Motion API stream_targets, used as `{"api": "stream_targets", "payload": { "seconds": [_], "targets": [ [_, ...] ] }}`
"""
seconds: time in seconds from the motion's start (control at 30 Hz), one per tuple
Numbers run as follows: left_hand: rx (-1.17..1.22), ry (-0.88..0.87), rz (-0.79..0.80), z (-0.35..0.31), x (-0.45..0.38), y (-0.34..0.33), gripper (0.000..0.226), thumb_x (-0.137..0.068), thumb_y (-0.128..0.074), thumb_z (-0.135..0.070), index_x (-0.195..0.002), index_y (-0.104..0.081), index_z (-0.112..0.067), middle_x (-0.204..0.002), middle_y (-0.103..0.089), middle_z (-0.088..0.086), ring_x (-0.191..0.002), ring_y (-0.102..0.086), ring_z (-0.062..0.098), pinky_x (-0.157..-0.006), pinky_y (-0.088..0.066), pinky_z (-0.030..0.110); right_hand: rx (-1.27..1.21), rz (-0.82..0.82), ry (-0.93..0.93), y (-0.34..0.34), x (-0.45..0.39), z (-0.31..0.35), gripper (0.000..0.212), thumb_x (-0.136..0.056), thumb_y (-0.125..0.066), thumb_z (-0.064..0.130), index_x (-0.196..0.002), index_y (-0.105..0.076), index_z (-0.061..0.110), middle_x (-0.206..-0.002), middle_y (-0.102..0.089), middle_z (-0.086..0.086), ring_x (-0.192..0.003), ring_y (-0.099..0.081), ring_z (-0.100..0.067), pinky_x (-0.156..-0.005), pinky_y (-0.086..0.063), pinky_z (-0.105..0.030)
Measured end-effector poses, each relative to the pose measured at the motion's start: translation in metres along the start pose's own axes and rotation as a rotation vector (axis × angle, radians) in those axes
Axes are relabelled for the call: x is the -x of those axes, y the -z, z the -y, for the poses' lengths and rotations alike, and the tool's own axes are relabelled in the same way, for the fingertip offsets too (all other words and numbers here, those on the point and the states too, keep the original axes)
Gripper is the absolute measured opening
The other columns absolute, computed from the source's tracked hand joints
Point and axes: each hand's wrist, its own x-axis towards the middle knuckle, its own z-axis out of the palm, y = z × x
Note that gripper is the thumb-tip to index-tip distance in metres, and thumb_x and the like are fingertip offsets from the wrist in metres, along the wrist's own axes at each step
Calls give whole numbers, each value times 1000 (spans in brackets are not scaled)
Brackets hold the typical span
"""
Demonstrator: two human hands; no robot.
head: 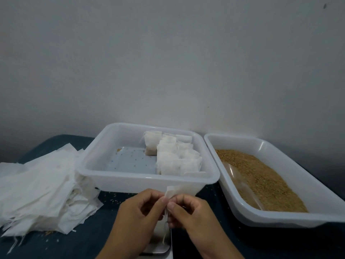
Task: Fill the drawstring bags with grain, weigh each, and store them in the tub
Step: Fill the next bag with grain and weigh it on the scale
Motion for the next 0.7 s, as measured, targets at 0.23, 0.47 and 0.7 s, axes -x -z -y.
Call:
{"api": "stream_targets", "payload": {
  "seconds": [0.23,0.47,0.7],
  "targets": [
    [-236,-114,-71,-3,1,6,17,-96,-71,-28,-83,-67,-38,-72,-71,-13,-66,-68,9,-61,-48,12,109,-97,65,-1,2,-4,16,-101,-65,19,-87,-73,19,-74,-75,-9,-68,-71,-18,-66,-58,-25],
    [-348,-248,-166,-2,3,7,10,-92,-77,-22,-91,-74,-31,-82,-72,-23,-75,-70,-2,-68,-49,6,587,-258,440,6,7,-4,16,-100,-54,32,-104,-55,47,-81,-69,11,-68,-67,-12,-62,-53,-26],
    [-304,-288,-213,-6,6,10,17,-86,-81,-13,-96,-83,-26,-82,-75,-20,-77,-71,-4,-72,-50,6,1028,48,644,19,10,-1,36,-98,-46,35,-127,-65,42,-107,-53,26,-88,-58,2,-73,-49,-16]
  ]
}}
